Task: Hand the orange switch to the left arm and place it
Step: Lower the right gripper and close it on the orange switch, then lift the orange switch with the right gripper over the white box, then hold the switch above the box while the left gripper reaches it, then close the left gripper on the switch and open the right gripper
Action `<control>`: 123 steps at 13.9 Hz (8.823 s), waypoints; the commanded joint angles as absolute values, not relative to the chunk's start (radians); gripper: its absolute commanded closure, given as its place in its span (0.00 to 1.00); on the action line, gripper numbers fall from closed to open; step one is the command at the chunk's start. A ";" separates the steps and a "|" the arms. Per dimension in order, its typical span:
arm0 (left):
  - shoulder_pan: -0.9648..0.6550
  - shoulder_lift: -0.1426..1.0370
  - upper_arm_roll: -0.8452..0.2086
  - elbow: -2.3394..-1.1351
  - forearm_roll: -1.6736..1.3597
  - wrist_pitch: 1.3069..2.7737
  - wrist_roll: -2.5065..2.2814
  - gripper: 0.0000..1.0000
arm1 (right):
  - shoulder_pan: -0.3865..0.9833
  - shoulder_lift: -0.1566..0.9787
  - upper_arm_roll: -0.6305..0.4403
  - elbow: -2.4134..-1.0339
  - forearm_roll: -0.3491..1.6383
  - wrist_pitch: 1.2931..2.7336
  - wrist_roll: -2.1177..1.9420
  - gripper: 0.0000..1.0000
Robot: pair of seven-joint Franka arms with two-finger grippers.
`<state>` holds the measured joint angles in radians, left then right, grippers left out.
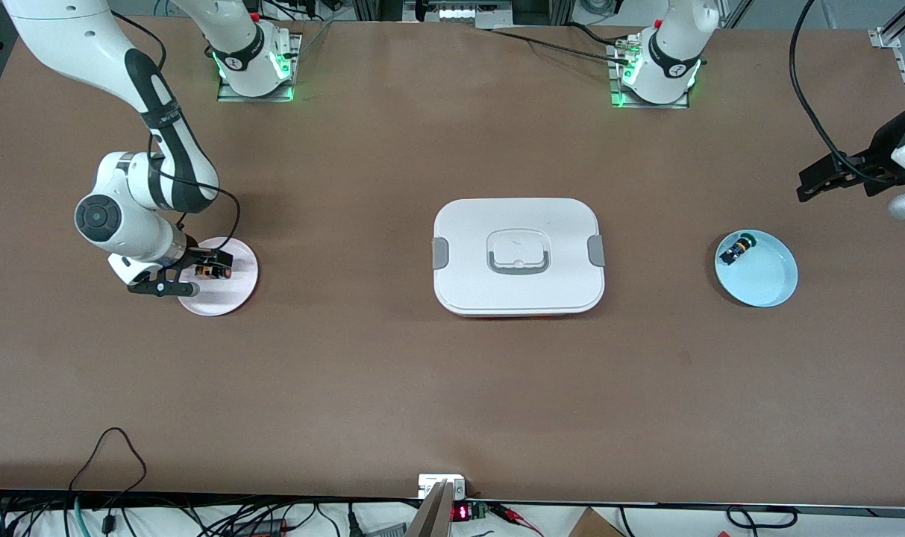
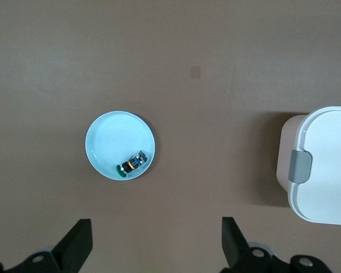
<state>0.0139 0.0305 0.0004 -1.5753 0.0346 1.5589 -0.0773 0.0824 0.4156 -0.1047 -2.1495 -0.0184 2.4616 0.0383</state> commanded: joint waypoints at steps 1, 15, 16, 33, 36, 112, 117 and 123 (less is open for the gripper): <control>0.018 0.044 0.002 -1.545 0.014 1.539 -0.075 0.00 | 0.086 0.387 -0.098 -2.161 -0.003 2.464 0.041 0.00; 0.020 0.044 0.000 -1.545 0.014 1.539 -0.077 0.00 | 0.089 0.454 -0.098 -2.151 -0.002 2.526 -0.063 0.00; 0.020 0.044 0.000 -1.546 0.014 1.539 -0.077 0.00 | 0.089 0.454 -0.100 -2.151 -0.002 2.526 -0.064 0.00; 0.023 0.044 0.000 -1.545 0.014 1.537 -0.077 0.00 | 0.107 0.411 -0.092 -2.149 -0.003 2.481 -0.080 0.71; 0.025 0.044 0.000 -1.545 0.014 1.537 -0.077 0.00 | 0.123 0.348 -0.048 -2.096 0.000 2.377 -0.078 0.82; 0.057 0.130 -0.336 -1.937 -1.661 1.896 0.308 0.96 | 0.457 0.503 0.321 -1.456 1.726 2.378 -1.913 1.00; 0.061 0.127 -0.333 -1.937 -1.658 1.893 0.305 1.00 | 0.457 0.503 0.321 -1.460 1.733 2.372 -1.901 0.76; 0.080 0.109 -0.322 -1.937 -1.620 1.872 0.301 1.00 | 0.459 0.503 0.321 -1.471 1.756 2.370 -1.887 0.00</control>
